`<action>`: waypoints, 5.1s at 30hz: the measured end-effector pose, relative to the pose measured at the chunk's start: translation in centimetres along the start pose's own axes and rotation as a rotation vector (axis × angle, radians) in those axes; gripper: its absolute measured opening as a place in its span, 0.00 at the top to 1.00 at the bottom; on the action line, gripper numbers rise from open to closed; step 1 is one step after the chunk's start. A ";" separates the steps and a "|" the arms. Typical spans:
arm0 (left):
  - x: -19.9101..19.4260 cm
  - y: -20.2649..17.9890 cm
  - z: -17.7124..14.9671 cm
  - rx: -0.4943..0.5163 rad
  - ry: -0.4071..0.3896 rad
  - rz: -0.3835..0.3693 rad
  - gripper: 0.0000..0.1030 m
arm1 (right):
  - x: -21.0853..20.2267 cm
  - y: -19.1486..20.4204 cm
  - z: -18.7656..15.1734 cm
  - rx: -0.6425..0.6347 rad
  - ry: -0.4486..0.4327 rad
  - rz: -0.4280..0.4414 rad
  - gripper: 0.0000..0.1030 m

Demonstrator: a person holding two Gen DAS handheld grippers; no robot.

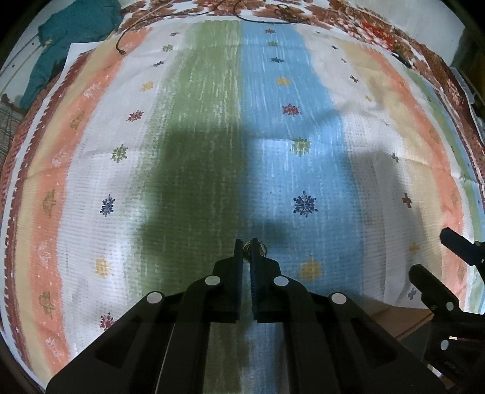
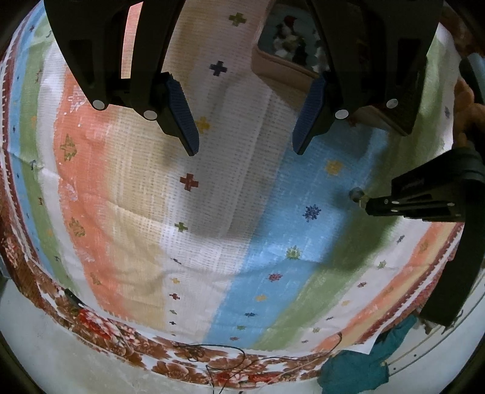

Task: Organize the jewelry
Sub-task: 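Grasp the small clear bead with the right gripper while the left gripper holds the gold charm, then carry the gold charm and clear bead in both grippers over the tin, then open both grippers to drop the charm and bead into the tin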

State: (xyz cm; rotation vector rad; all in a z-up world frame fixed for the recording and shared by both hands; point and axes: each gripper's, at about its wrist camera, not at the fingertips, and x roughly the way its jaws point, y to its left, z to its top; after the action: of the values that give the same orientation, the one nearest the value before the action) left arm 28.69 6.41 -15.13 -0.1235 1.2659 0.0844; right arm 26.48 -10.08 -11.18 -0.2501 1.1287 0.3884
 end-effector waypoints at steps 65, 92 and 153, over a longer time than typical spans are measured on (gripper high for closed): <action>-3.7 9.8 0.8 -0.184 -0.088 -0.092 0.96 | 8.1 12.9 5.3 -0.142 0.195 0.099 0.81; -8.3 2.5 -0.9 -0.039 -0.158 -0.085 0.96 | -0.8 4.0 2.2 0.028 0.022 0.045 0.81; -17.0 -3.3 -9.8 0.049 -0.265 -0.186 0.70 | -11.6 1.2 -7.6 0.050 -0.126 0.095 0.55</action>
State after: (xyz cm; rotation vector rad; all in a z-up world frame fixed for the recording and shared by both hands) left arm 14.82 1.85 -1.65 -0.1808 0.9862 -0.0882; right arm 15.35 -13.91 -3.71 -0.1267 1.0270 0.4537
